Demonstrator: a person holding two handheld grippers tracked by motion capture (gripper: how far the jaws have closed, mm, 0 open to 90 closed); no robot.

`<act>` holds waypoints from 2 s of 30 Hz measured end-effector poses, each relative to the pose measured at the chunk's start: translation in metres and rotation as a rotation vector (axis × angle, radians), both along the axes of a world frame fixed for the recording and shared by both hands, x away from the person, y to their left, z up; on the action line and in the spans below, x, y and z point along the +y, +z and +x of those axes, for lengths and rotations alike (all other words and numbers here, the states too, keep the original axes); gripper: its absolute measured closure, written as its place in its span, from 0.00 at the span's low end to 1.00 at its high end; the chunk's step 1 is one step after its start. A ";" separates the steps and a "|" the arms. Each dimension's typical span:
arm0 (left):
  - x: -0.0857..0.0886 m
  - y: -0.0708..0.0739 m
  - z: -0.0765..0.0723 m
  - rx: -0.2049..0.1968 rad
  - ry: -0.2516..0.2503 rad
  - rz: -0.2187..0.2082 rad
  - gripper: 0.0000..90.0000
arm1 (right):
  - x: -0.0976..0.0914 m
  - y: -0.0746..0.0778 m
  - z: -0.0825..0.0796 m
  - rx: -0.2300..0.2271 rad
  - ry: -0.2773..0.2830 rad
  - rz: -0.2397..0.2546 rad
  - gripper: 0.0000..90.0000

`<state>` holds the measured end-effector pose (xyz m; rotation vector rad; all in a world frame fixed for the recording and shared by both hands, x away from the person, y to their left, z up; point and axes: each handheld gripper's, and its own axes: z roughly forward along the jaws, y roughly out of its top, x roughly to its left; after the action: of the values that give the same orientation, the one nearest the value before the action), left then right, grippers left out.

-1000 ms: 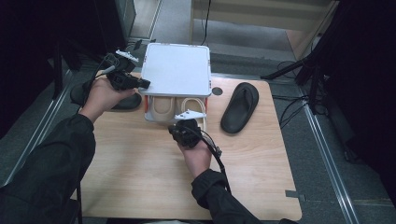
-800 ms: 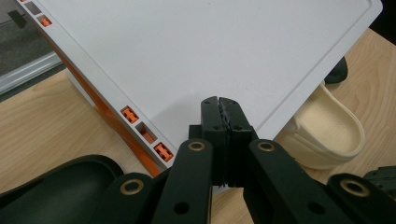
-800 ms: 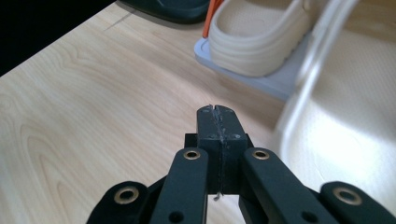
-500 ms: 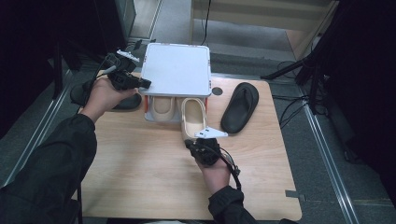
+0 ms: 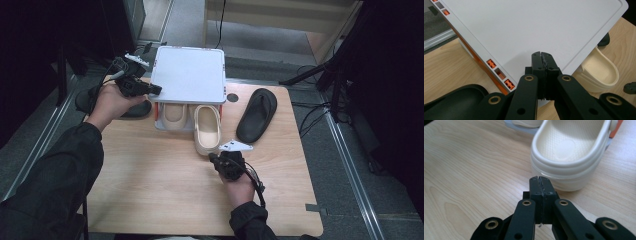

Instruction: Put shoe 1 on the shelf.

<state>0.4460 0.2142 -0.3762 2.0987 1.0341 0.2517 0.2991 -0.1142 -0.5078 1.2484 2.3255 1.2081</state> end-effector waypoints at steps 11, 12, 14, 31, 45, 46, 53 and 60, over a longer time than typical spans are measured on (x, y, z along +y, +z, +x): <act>0.001 0.000 0.000 0.006 -0.001 -0.009 1.00 | -0.004 -0.006 0.011 0.021 -0.032 0.021 1.00; 0.001 0.000 0.000 0.005 0.001 -0.010 1.00 | -0.004 -0.007 0.012 0.023 -0.037 0.018 1.00; 0.002 -0.001 0.000 0.007 -0.002 -0.014 1.00 | -0.003 -0.008 0.014 0.028 -0.038 0.033 1.00; 0.000 0.000 0.000 0.002 0.001 -0.004 1.00 | 0.014 -0.003 0.050 0.028 -0.032 0.005 1.00; 0.001 0.000 0.000 0.003 -0.003 -0.007 1.00 | 0.037 -0.001 0.087 0.046 -0.050 0.011 1.00; 0.001 0.000 0.000 0.004 -0.004 -0.007 1.00 | 0.038 -0.002 0.088 0.041 -0.051 0.008 1.00; 0.001 0.000 0.000 0.007 0.003 -0.012 1.00 | 0.040 -0.003 0.098 0.043 -0.067 0.007 1.00; 0.001 0.000 0.000 0.007 0.006 -0.011 1.00 | 0.038 -0.004 0.100 0.058 -0.070 0.032 1.00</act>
<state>0.4460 0.2150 -0.3762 2.0887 1.0438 0.2412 0.3988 -0.0766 -0.5115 1.3805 2.2905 1.2065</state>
